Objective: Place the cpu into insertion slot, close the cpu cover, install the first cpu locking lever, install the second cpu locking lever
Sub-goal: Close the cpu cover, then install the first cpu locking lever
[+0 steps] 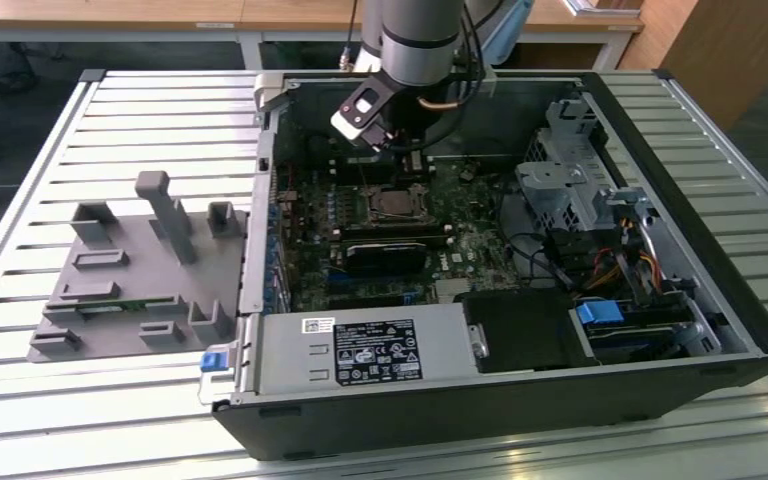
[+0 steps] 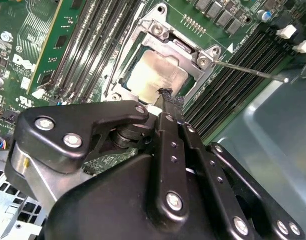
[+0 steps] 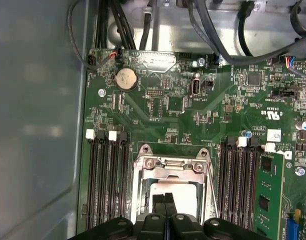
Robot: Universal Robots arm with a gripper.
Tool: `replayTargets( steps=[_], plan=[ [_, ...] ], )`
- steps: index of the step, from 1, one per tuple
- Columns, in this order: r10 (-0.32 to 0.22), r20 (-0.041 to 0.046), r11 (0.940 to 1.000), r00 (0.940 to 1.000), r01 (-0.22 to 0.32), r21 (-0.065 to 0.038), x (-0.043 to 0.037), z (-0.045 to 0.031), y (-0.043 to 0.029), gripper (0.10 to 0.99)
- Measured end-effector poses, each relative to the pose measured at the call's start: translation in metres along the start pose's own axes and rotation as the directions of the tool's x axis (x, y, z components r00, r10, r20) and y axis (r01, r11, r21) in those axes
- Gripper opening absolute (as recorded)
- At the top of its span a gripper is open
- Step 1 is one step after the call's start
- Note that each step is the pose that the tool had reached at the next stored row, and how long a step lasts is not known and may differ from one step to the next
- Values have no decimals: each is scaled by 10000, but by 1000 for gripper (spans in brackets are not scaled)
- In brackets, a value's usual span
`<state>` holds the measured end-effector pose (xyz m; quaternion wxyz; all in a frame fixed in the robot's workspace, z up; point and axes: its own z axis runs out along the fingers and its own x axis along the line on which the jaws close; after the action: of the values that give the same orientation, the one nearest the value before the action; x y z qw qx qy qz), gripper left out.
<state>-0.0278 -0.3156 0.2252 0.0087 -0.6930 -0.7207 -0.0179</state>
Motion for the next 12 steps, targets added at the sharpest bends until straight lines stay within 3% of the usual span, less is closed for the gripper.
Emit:
replayTargets(
  steps=[12],
  plan=[
    [-1,0,10000,10000,1,0,1,-1,-39,106]
  ],
)
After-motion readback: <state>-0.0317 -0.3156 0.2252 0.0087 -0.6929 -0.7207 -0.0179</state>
